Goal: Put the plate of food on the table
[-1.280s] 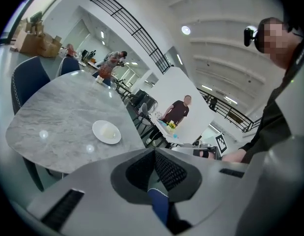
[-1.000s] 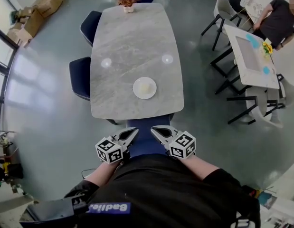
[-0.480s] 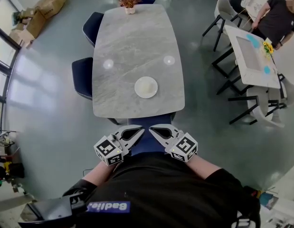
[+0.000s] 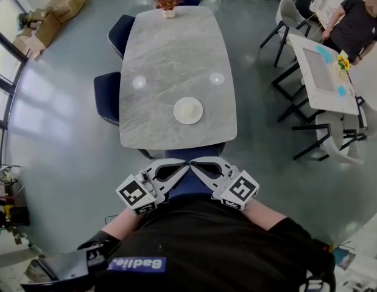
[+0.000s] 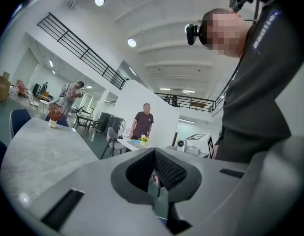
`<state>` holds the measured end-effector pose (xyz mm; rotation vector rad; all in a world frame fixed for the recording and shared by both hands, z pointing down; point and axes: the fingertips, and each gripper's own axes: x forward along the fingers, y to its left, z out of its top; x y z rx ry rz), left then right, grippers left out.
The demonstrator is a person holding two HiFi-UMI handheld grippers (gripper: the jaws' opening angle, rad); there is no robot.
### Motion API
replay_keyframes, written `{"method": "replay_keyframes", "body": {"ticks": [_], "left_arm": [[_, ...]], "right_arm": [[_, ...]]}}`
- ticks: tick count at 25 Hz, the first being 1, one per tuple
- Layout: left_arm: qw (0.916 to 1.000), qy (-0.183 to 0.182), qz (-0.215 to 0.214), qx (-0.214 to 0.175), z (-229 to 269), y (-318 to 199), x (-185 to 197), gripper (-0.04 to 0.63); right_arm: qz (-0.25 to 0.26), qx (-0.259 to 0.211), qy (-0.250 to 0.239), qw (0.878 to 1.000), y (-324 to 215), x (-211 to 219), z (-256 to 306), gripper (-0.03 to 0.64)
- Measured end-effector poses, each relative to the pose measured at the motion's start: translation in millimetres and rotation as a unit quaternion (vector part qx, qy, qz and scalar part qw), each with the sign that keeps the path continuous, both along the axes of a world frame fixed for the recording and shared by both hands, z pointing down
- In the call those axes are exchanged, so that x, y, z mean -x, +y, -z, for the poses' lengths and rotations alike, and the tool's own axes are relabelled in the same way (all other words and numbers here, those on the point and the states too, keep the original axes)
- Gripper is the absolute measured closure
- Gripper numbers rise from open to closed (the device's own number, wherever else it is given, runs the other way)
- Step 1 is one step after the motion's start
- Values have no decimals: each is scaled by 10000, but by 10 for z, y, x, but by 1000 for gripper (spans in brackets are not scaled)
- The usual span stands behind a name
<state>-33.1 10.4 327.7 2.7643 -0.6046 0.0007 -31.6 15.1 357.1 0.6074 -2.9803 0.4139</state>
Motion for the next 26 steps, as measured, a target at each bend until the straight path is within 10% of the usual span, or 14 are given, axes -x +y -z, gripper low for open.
{"method": "replay_keyframes", "body": {"ticks": [26], "left_arm": [[9997,85,170,156,-70,-58,50,586]], "right_arm": [[-76,170,8,9998,-69,-16,-56,606]]}}
